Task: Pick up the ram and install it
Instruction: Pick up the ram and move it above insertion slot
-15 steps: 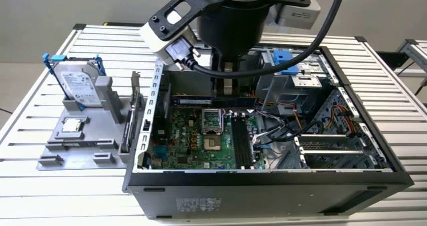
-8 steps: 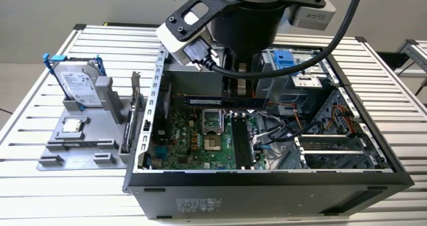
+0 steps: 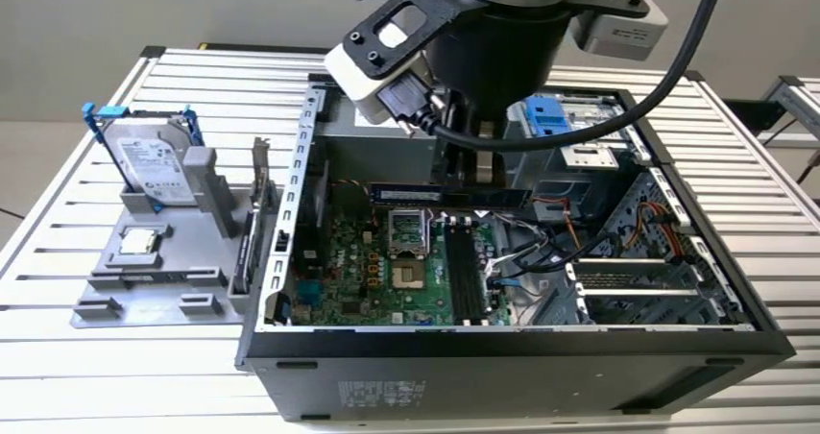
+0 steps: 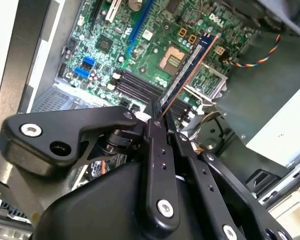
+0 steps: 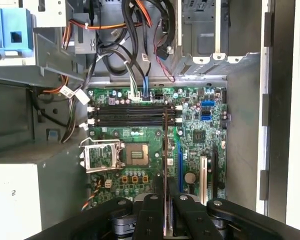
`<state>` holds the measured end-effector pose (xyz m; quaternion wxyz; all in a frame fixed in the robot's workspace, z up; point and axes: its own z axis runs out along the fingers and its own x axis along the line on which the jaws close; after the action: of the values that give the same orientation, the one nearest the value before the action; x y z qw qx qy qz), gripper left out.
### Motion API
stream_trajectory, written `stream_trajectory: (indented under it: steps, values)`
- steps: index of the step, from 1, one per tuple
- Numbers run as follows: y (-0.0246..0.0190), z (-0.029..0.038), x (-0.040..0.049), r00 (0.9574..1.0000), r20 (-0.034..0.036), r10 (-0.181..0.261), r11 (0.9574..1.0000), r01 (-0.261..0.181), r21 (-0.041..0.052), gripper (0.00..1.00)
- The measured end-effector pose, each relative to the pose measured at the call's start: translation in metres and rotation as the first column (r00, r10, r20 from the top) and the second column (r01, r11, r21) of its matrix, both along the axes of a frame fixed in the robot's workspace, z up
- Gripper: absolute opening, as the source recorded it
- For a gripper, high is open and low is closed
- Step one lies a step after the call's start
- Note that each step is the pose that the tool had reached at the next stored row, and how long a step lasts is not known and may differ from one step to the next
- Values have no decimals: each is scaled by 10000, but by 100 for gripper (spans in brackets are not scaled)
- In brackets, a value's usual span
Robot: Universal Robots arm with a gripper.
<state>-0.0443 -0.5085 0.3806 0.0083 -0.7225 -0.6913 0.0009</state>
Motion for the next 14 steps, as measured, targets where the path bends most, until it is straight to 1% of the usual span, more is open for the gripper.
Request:
stream_trajectory:
  steps: [9, 14]
  values:
    - [0, 0, 182, 10000, 0, -85, 10000, 85, 0, 0]
    - [0, 0, 253, 10000, 1, -86, 10000, 86, 0, 0]
